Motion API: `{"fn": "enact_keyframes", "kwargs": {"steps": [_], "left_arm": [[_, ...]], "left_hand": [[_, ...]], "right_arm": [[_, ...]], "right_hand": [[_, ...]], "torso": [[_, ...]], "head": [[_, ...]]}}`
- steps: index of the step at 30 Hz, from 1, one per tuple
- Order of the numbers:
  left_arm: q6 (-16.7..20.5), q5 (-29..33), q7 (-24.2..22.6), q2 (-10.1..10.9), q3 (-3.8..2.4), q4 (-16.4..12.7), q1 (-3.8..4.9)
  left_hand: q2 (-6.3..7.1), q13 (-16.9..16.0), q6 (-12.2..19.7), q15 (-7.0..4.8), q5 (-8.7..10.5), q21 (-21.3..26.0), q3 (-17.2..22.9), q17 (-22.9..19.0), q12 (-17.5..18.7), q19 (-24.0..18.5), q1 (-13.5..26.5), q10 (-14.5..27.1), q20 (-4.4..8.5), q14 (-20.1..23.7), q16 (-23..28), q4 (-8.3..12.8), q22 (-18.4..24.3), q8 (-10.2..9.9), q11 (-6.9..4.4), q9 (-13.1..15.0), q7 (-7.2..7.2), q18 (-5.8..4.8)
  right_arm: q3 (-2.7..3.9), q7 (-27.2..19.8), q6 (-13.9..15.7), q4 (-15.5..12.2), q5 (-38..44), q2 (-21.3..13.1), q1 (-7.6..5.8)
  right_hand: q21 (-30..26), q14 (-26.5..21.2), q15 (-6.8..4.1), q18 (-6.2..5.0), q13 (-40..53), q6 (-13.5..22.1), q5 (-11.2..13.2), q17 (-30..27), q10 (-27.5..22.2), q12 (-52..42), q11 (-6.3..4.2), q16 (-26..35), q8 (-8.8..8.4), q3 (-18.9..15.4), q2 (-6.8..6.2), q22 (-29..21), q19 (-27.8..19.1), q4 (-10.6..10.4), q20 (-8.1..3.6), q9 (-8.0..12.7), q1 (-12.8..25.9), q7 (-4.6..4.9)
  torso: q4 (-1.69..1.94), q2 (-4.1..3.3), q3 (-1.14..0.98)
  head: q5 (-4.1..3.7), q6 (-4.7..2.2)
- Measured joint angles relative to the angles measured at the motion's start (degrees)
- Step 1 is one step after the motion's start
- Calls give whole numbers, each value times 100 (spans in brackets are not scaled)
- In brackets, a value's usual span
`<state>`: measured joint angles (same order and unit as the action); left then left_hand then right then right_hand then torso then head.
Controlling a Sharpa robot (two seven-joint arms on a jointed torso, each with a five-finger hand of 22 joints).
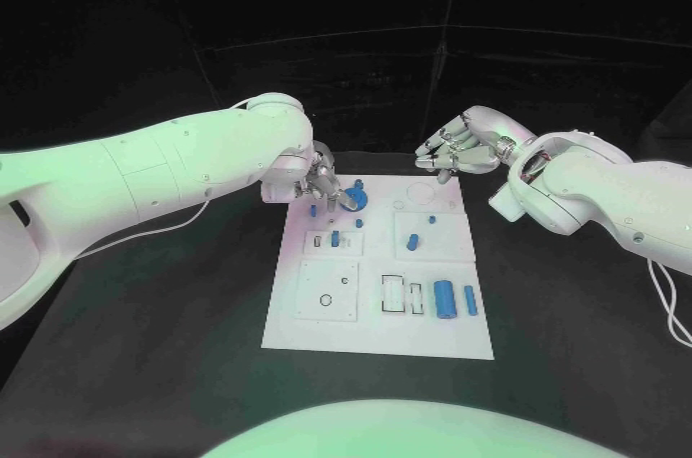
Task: Assemble the parts on the task board
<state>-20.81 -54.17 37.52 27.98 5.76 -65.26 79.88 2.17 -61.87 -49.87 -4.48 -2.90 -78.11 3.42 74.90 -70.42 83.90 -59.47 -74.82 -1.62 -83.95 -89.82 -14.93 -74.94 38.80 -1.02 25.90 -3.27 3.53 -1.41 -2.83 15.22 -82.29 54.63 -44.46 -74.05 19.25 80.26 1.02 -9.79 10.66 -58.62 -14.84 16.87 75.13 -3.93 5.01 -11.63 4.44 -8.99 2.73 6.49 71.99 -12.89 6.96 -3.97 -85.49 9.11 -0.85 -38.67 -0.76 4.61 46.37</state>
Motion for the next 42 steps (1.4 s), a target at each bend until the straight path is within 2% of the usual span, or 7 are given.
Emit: {"fn": "enact_keyframes", "kwargs": {"steps": [5,10,14,16,25,42], "left_arm": [[-145,43,50,-99,87,146,2],[-245,70,53,-165,201,218,3],[-311,82,53,-216,248,272,0],[-335,86,53,-234,261,292,-5],[-388,97,53,-283,288,338,-23],[-495,107,53,-303,319,286,-55]], "left_hand": [[-35,32,-14,0,1,0,-27,0,0,20,-35,34,-20,0,0,27,0,-155,34,-68,-13,0],[-108,22,-50,56,1,0,-73,0,0,23,-108,48,-60,-14,0,73,1,-452,75,-251,-94,0],[-116,-25,-145,82,1,0,-120,0,0,-2,-116,50,-84,0,0,120,1,-709,113,-427,-144,0],[-136,-25,-184,82,1,0,-135,0,0,-2,-136,50,-85,0,0,135,1,-793,113,-485,-143,0],[-139,-24,-243,82,1,22,-154,0,0,18,-139,62,-105,0,0,154,1,-882,125,-554,-154,0],[-237,-2,-410,82,2,22,-140,0,0,18,-276,71,-104,1,0,318,2,-1053,133,-669,-143,0]], "right_arm": [[0,1,0,3,0,6,0],[0,2,0,5,0,15,0],[0,2,0,7,0,20,0],[0,2,0,7,0,22,0],[0,2,0,12,-1,31,0],[0,1,-1,16,-5,39,0]], "right_hand": [[0,0,0,0,0,0,-30,0,0,0,0,0,0,0,0,0,0,0,0,0,0,0],[0,0,0,0,0,0,-31,0,0,0,0,0,0,0,0,-6,0,0,0,0,0,0],[0,0,0,0,0,0,-31,0,0,0,0,0,0,0,0,-6,0,0,0,0,0,0],[-22,0,0,0,-5,21,-57,0,0,0,0,21,0,0,0,-6,0,0,0,0,0,21],[-22,0,0,0,-5,21,-58,1,0,0,0,21,0,4,0,-6,0,-4,0,0,0,21],[-22,0,0,0,-4,21,-82,1,0,0,0,21,0,17,0,-10,0,-17,0,0,0,21]], "torso": [[0,1,0],[0,2,1],[3,2,2],[3,2,4],[3,2,5],[8,5,2]], "head": [[-3,10],[-15,25],[-16,30],[-16,32],[-14,38],[-21,56]]}}
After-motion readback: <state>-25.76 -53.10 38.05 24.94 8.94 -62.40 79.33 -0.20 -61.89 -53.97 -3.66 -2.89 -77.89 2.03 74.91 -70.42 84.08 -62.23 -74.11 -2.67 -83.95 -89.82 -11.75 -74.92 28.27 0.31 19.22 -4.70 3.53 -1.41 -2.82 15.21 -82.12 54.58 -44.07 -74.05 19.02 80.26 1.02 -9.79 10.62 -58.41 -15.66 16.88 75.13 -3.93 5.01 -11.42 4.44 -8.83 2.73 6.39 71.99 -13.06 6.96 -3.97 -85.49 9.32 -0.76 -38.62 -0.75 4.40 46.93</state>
